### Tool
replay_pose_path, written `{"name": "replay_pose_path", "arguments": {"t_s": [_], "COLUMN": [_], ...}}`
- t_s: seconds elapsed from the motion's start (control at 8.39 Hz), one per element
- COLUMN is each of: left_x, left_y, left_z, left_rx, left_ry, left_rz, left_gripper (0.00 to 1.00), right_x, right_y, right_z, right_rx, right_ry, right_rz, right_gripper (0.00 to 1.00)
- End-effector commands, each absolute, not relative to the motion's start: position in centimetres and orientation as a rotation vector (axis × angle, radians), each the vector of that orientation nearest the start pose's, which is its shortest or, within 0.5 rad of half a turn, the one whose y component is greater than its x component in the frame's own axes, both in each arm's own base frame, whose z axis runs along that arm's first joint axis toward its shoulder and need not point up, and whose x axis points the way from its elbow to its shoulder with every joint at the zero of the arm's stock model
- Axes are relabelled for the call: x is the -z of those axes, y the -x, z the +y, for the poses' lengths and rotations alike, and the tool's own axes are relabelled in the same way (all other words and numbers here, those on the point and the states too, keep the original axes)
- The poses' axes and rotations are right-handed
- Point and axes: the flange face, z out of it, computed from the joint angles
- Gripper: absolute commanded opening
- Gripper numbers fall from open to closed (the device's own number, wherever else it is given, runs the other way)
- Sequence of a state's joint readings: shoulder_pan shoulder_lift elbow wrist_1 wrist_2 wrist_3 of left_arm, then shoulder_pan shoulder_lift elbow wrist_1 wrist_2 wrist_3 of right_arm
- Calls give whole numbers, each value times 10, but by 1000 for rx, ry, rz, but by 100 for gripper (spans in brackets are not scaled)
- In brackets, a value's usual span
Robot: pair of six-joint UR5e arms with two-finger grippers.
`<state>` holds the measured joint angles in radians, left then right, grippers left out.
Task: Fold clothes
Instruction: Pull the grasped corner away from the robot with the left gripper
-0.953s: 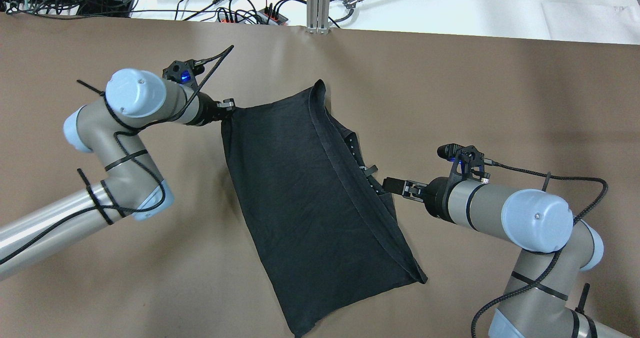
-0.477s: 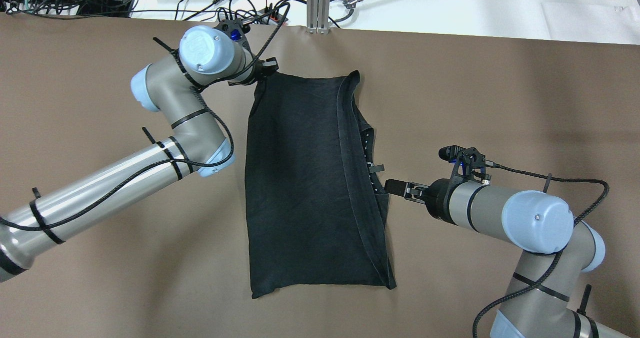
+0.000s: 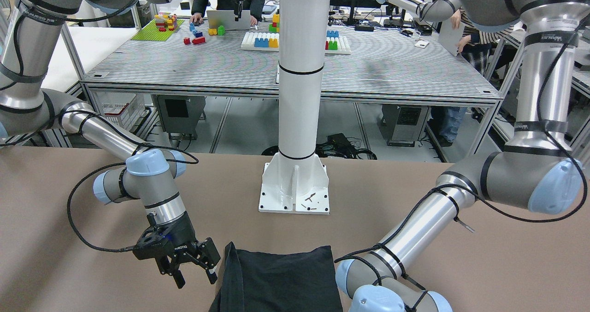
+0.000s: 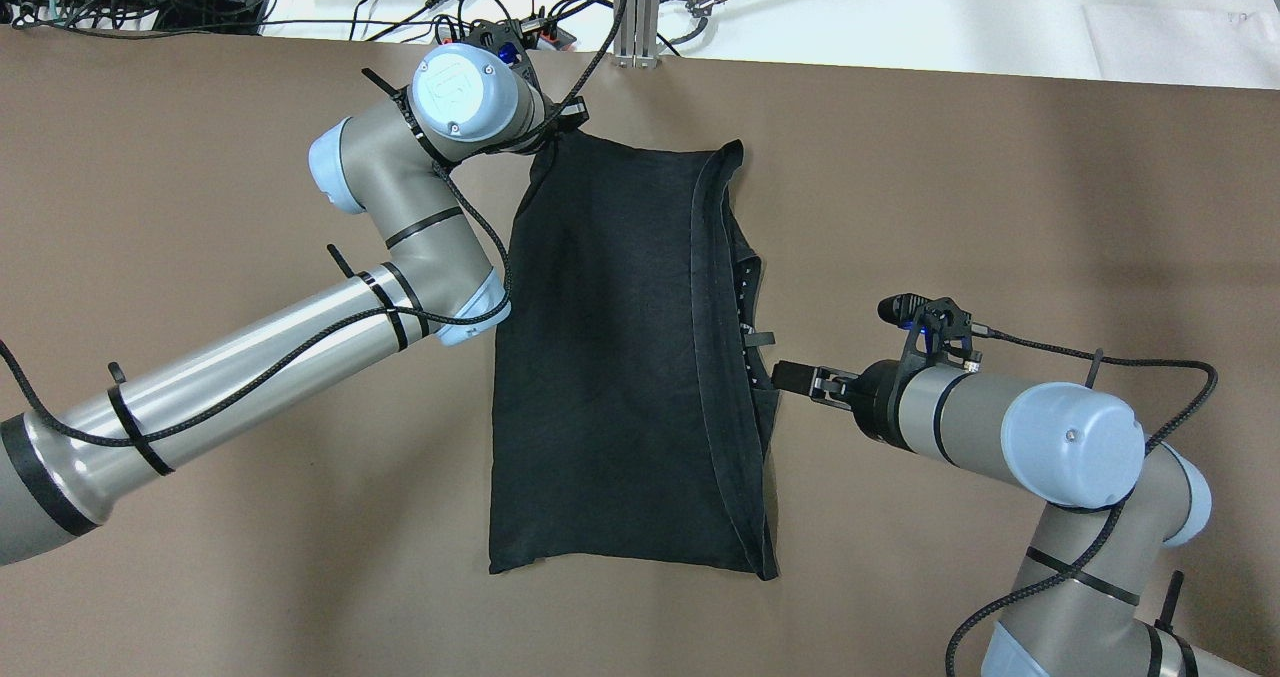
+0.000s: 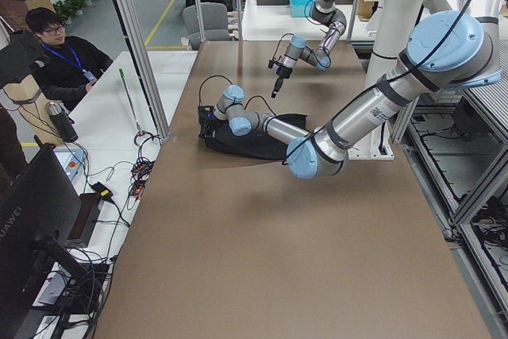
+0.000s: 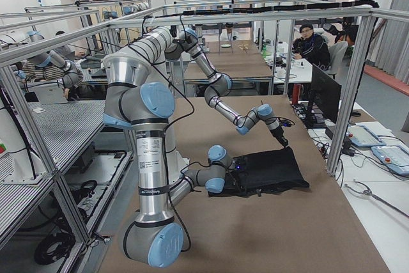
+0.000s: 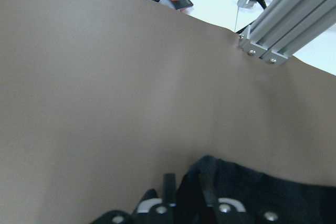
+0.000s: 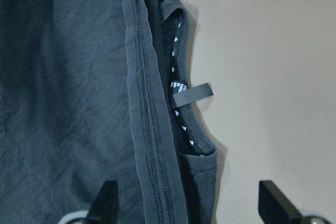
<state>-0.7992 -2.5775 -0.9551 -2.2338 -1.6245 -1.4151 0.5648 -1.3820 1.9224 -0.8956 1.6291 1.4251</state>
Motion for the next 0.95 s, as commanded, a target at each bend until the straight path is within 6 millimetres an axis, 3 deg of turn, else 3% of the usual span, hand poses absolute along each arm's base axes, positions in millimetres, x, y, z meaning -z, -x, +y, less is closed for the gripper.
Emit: {"name": "replay_pose_path", "arguments": {"t_s": [0.0, 0.24, 0.36, 0.6, 0.83], "left_x": [-212, -200, -193, -199, -218], "left_y": [-497, -461, -454, -444, -434], "left_z": [-710, -727, -725, -725, -718], "left_rx": [560, 488, 467, 448, 432], "left_ry": [-509, -518, -509, -517, -520], "left_rz": [955, 978, 1002, 1002, 1013], "left_gripper": [94, 94, 94, 94, 94], "right_x": [-320, -315, -305, -262, -263], "right_y": [395, 401, 411, 433, 434], "right_z": [-398, -398, -397, -413, -434], "right_rx": [-329, -322, -298, -200, -193], "right_ry": [-365, -344, -339, -398, -542], "right_rz": [-1139, -1113, -1091, -984, -925], "right_gripper": [94, 94, 94, 94, 94]}}
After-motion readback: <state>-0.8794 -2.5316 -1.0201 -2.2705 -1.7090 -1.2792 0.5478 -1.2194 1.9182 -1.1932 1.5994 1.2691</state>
